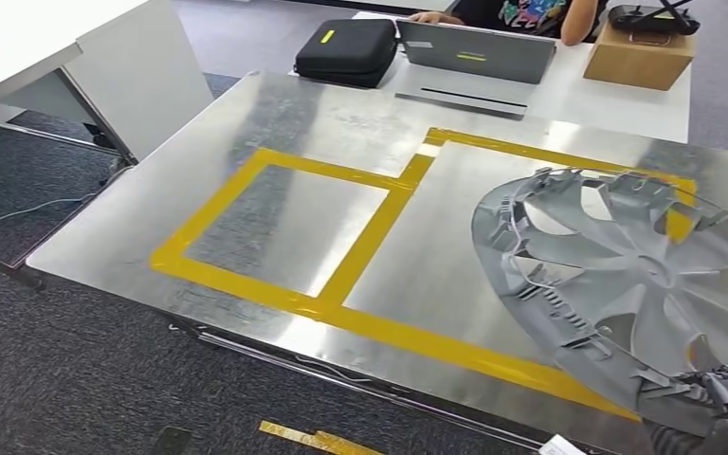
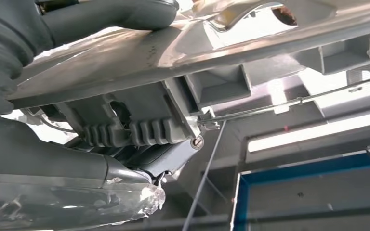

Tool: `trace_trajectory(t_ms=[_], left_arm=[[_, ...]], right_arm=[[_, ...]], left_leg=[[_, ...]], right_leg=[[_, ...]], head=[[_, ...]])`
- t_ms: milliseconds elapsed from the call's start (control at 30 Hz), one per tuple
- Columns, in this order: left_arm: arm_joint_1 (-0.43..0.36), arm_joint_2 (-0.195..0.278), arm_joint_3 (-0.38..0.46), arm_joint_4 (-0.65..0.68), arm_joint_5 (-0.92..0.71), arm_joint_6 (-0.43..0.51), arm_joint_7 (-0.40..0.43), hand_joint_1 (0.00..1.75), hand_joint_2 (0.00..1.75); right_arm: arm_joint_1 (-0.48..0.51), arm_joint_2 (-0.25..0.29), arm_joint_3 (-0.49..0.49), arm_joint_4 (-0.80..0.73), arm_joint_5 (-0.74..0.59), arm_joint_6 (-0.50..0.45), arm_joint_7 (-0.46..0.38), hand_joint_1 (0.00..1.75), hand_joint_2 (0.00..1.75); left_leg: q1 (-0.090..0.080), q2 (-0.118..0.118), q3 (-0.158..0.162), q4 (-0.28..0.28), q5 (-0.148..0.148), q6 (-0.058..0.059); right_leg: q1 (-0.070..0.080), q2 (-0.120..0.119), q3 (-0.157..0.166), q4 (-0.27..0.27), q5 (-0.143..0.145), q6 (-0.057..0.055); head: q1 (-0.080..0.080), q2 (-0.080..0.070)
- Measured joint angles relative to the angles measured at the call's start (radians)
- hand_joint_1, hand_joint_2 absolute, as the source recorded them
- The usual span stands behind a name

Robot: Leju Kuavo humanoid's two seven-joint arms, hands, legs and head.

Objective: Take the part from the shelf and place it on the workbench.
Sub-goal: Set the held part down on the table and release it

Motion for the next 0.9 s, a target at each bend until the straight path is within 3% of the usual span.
trace_trajectory(t_ms=[67, 100, 133, 200, 267, 333, 400, 433, 600, 733, 900], left_arm=[[0.001, -0.001, 0.000, 0.000, -0.002, 0.000, 0.000, 0.00, 1.75], [0.001, -0.002, 0.000, 0.000, -0.003, 0.000, 0.000, 0.00, 1.75], [0.001, -0.003, 0.000, 0.000, -0.005, 0.001, 0.000, 0.00, 1.75], [0.000, -0.004, 0.000, 0.000, -0.006, 0.001, 0.000, 0.00, 1.75], [-0.001, -0.003, 0.000, 0.000, -0.008, 0.002, -0.001, 0.00, 1.75], [-0.004, -0.002, 0.000, 0.000, -0.010, 0.002, -0.002, 0.00, 1.75], [-0.005, -0.001, 0.000, 0.000, -0.013, 0.002, -0.004, 0.00, 1.75], [-0.005, -0.001, 0.000, 0.000, -0.015, 0.001, -0.006, 0.00, 1.75], [-0.006, -0.001, -0.001, 0.000, -0.022, -0.010, -0.017, 0.00, 1.75], [-0.009, -0.001, -0.003, 0.000, -0.033, -0.022, -0.015, 0.00, 1.75], [-0.011, -0.001, -0.008, 0.000, -0.038, -0.028, -0.012, 0.00, 1.75]], right_arm=[[-0.001, 0.000, 0.000, 0.003, -0.004, 0.000, 0.001, 1.75, 1.75], [0.000, 0.000, 0.000, 0.005, -0.006, 0.000, 0.003, 1.75, 1.75], [0.000, 0.000, 0.000, 0.007, -0.008, 0.000, 0.005, 1.75, 1.75], [-0.001, 0.000, 0.000, 0.011, -0.013, 0.000, 0.011, 1.75, 1.75], [-0.002, -0.004, 0.003, 0.015, -0.020, 0.000, 0.028, 1.75, 1.75], [0.000, -0.016, 0.012, 0.023, -0.026, 0.002, 0.068, 1.75, 1.75], [0.000, -0.038, 0.020, 0.034, -0.034, 0.011, 0.125, 1.75, 1.75], [-0.002, -0.056, 0.023, 0.042, -0.045, 0.028, 0.164, 1.75, 1.75], [-0.053, -0.169, -0.007, 0.112, -0.161, 0.227, 0.336, 1.75, 1.75], [-0.151, -0.268, -0.089, 0.238, -0.212, 0.390, 0.364, 1.75, 1.75], [-0.248, -0.363, -0.170, 0.379, -0.205, 0.446, 0.373, 1.75, 1.75]], left_leg=[[0.000, 0.020, 0.005, 0.001, -0.006, 0.000], [0.000, 0.030, 0.008, 0.001, -0.010, -0.001], [0.000, 0.038, 0.013, 0.001, -0.013, -0.003], [-0.001, 0.052, 0.023, 0.004, -0.024, -0.011], [-0.005, 0.061, 0.029, 0.011, -0.034, -0.020], [-0.009, 0.065, 0.031, 0.016, -0.040, -0.011], [-0.009, 0.066, 0.032, 0.017, -0.041, 0.003], [-0.009, 0.066, 0.032, 0.016, -0.040, 0.004], [-0.006, 0.066, 0.032, 0.013, -0.038, -0.006], [-0.005, 0.066, 0.033, 0.012, -0.037, -0.023], [-0.007, 0.065, 0.034, 0.012, -0.036, -0.025]], right_leg=[[-0.001, -0.009, -0.060, 0.103, -0.032, 0.008], [-0.001, -0.011, -0.067, 0.109, -0.020, 0.012], [-0.002, -0.016, -0.053, 0.074, 0.011, 0.014], [-0.001, -0.043, 0.018, -0.064, 0.080, 0.016], [0.001, -0.059, 0.069, -0.155, 0.107, 0.007], [0.001, -0.054, 0.077, -0.166, 0.107, -0.001], [0.001, -0.052, 0.078, -0.167, 0.106, -0.001], [0.002, -0.051, 0.078, -0.166, 0.106, -0.002], [0.007, -0.051, 0.078, -0.166, 0.102, -0.008], [0.008, -0.051, 0.078, -0.166, 0.104, -0.010], [0.005, -0.053, 0.080, -0.166, 0.107, -0.009]], head=[[0.000, 0.000], [0.000, 0.000], [0.000, 0.000], [0.000, 0.000], [-0.001, 0.000], [-0.003, 0.000], [-0.003, 0.000], [-0.003, 0.000], [-0.003, 0.000], [-0.003, 0.000], [-0.002, 0.000]])
